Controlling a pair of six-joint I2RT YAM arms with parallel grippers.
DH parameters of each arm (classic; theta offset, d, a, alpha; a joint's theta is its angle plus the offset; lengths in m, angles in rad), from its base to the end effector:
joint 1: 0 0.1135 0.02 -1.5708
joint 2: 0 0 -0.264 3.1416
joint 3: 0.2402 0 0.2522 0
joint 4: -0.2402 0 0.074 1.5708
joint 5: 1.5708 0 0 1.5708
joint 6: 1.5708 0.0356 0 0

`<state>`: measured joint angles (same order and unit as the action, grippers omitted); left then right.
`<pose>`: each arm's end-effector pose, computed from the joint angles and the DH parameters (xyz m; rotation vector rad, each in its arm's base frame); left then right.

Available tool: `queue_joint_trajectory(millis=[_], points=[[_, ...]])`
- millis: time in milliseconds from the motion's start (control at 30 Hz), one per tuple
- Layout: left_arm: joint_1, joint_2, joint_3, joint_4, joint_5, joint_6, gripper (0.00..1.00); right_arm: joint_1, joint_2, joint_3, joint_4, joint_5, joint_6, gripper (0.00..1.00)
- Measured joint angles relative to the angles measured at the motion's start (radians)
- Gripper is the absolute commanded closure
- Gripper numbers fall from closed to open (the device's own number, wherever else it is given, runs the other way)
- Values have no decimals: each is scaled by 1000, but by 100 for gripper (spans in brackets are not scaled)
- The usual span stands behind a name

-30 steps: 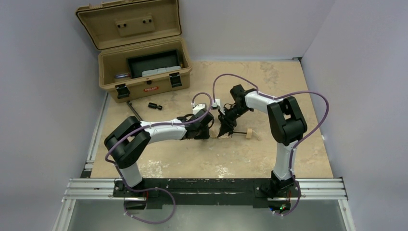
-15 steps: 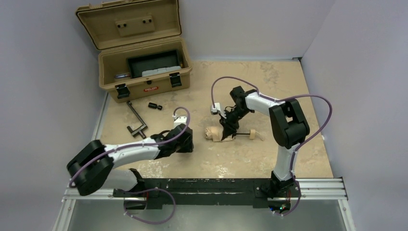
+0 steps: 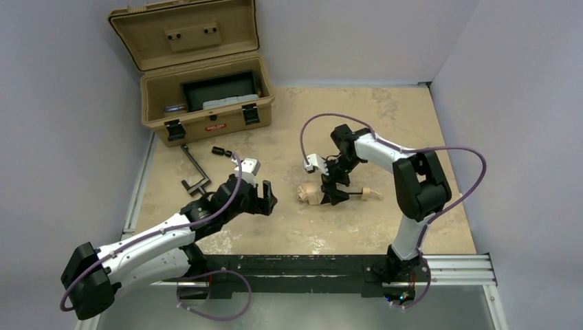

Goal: Put away the umbrella

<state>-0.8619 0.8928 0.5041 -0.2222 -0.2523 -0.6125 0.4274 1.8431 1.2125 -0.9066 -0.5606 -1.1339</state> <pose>0.1322 -0.1405 0.2196 0.1302 2.2126 -0.5662 0.2904 0.1531 0.1677 -1.9960 1.9957 0.7460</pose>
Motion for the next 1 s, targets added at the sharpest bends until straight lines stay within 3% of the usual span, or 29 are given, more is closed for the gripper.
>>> queue_joint_trajectory(millis=[267,400,500,633,800,1000], points=[[2,22,-4,74,171,267,19,-1,-159,19,-47,54,-13,1],[3,105,56,74,309,487,20,-26,-299,50,-21,56,24,1],[3,187,139,71,390,658,20,-155,-484,-16,209,34,227,4],[3,319,243,79,459,821,22,-376,-696,-154,472,51,518,27],[-4,561,385,78,515,970,23,-384,-689,-218,493,-46,631,29],[-30,744,521,31,532,1093,24,-424,-700,-349,492,-106,708,29]])
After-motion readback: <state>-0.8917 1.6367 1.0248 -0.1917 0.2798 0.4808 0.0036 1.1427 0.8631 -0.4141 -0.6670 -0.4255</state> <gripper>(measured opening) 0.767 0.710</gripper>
